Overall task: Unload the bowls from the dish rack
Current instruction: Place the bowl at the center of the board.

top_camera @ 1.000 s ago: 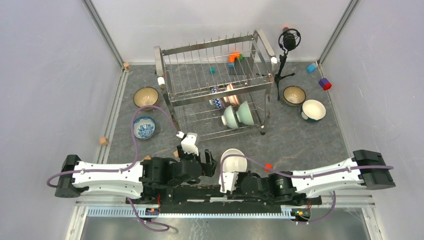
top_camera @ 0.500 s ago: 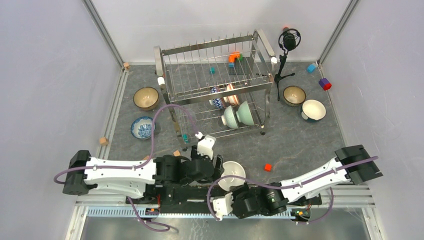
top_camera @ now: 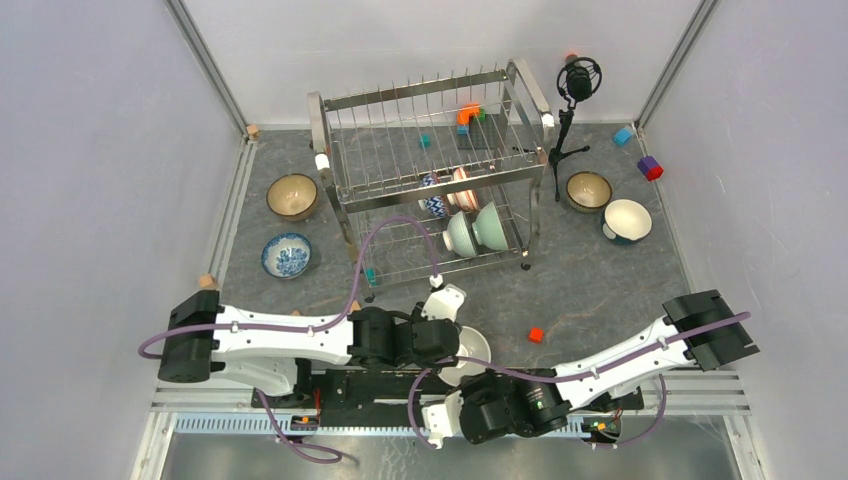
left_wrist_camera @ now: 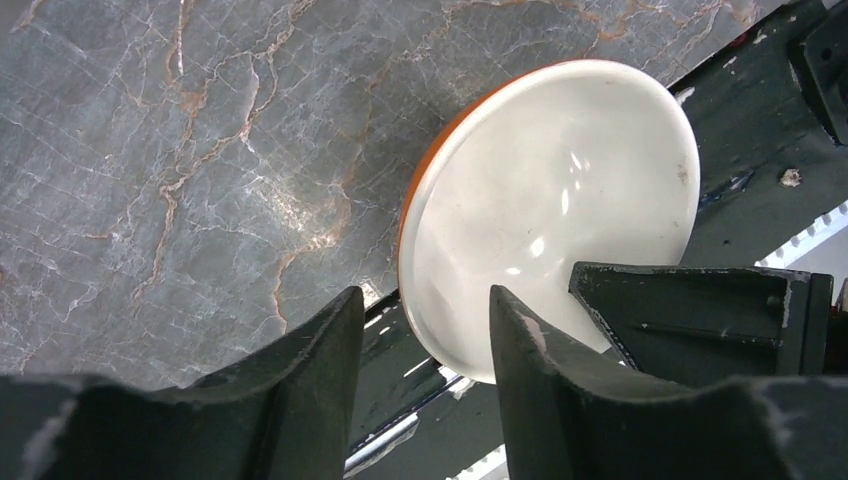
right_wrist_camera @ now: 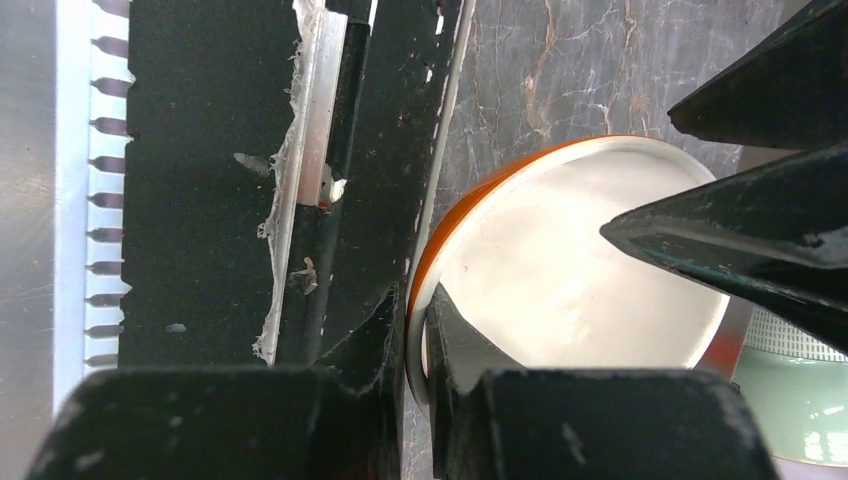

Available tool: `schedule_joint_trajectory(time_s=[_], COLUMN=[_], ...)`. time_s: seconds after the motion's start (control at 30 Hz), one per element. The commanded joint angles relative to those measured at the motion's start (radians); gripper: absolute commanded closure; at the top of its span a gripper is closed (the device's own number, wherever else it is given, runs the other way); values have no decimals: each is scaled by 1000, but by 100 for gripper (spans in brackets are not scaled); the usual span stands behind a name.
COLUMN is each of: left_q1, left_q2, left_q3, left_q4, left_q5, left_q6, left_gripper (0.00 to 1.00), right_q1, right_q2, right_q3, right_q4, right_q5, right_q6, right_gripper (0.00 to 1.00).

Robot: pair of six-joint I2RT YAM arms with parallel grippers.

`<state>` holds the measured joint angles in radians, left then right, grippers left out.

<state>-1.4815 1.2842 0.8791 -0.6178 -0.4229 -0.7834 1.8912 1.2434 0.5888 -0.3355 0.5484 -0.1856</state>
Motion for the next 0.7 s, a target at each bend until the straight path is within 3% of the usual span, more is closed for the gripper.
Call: schedule_joint_trajectory(time_s=[0.0,0.37,0.47,0.57,0.6,0.67], left_q1=[-1,-1,-1,-2,-1,-1], left_q2=[20,90,105,121,129,137], left_q3=[52,72,79,89,94,100], left_q4=[-30,-30,-31,-32,-36,-46], left_q5=[25,39,39,41,37,22], left_q6=[58,60,62,64,61,50], left_gripper=[46,65,76,93,97,98], right_q1=[8,11,14,17,16,16], right_q2=[4,5,5,15,19,31], right_q3=[47,52,56,64,67,74], right_q4=[-2,3,3,0,-2,-2], right_q5=[10,12,7,-1,-2,-4], right_q6=[-15,3,9,26,34,47], right_gripper=[100,100,100,100,98,86])
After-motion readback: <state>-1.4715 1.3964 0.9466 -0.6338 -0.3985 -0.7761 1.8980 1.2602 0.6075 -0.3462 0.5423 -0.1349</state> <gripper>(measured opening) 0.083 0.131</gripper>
